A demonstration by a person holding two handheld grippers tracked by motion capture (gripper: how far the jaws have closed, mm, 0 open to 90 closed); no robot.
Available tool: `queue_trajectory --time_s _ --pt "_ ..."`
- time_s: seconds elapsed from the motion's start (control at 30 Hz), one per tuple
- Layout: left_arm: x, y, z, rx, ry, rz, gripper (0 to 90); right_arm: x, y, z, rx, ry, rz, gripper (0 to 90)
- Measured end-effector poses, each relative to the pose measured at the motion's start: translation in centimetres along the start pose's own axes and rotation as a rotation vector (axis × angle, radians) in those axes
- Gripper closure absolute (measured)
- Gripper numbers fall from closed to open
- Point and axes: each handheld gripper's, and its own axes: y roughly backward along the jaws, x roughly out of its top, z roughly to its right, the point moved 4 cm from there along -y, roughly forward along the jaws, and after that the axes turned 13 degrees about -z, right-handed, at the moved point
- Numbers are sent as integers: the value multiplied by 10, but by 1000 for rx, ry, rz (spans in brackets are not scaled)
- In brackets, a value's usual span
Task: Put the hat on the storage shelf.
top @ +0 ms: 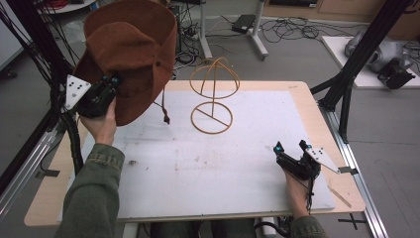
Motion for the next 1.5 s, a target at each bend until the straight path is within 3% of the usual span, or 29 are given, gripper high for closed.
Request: queue_trajectory --time_s 0.2,0.4,0.43,0.87,1.0,1.13,1.37,1.5 --pt "22 -8 18 -51 -29 30 871 0 0 0 -1 -3 3 79" --pt "39 -30 45 -117 -59 28 870 1 1 0 2 -7 3 79" --pt "45 -38 54 -138 -63 30 871 1 1 0 3 -10 9 79" --pt "71 -82 103 -237 -78 25 870 2 1 0 8 2 11 79" --pt "77 -95 118 -269 -105 12 870 2 0 0 9 5 12 79" --pt "75 -108 128 -284 -101 -17 869 2 0 -1 11 9 3 79" --pt "53 -126 146 -324 -117 -90 868 2 0 -2 15 18 9 79" --pt "46 -129 145 -330 -108 -116 868 2 1 -1 15 17 9 79"
